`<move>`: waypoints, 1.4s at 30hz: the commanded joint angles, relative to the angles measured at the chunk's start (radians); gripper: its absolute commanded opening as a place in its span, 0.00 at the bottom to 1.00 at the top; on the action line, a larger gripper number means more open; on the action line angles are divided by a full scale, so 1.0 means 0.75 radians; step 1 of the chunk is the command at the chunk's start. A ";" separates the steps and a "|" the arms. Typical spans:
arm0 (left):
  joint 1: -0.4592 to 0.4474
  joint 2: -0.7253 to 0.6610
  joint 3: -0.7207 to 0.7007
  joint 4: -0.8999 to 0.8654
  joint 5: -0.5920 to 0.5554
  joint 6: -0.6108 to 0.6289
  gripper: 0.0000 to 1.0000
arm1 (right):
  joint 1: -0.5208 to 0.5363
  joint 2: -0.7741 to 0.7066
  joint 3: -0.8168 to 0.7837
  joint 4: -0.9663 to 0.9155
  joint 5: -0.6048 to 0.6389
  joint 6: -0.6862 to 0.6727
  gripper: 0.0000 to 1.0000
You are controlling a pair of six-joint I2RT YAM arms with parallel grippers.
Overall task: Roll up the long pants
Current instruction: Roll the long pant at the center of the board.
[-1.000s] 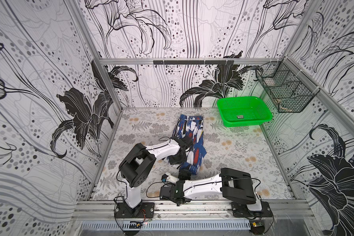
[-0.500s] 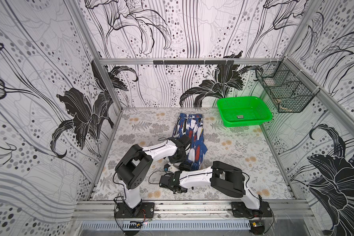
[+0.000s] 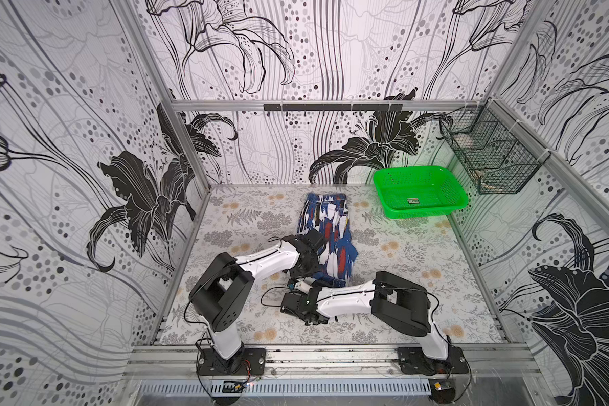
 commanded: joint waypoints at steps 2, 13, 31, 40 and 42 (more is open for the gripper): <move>0.015 -0.140 0.048 -0.290 -0.163 0.023 0.00 | -0.053 0.017 -0.074 -0.049 -0.508 0.048 0.00; 0.052 -0.512 0.115 -0.584 -0.290 0.032 0.00 | -0.066 -0.222 -0.054 -0.144 -1.294 0.153 0.00; 0.052 -0.706 -0.067 -0.595 -0.243 -0.010 0.00 | -0.590 -0.268 -0.118 0.148 -2.380 0.475 0.00; 0.052 -0.559 -0.138 -0.404 -0.158 0.017 0.00 | -0.683 -0.101 -0.089 0.222 -2.561 0.538 0.00; 0.052 -0.503 -0.135 -0.346 -0.139 0.026 0.00 | -0.689 -0.076 -0.073 0.201 -2.560 0.526 0.00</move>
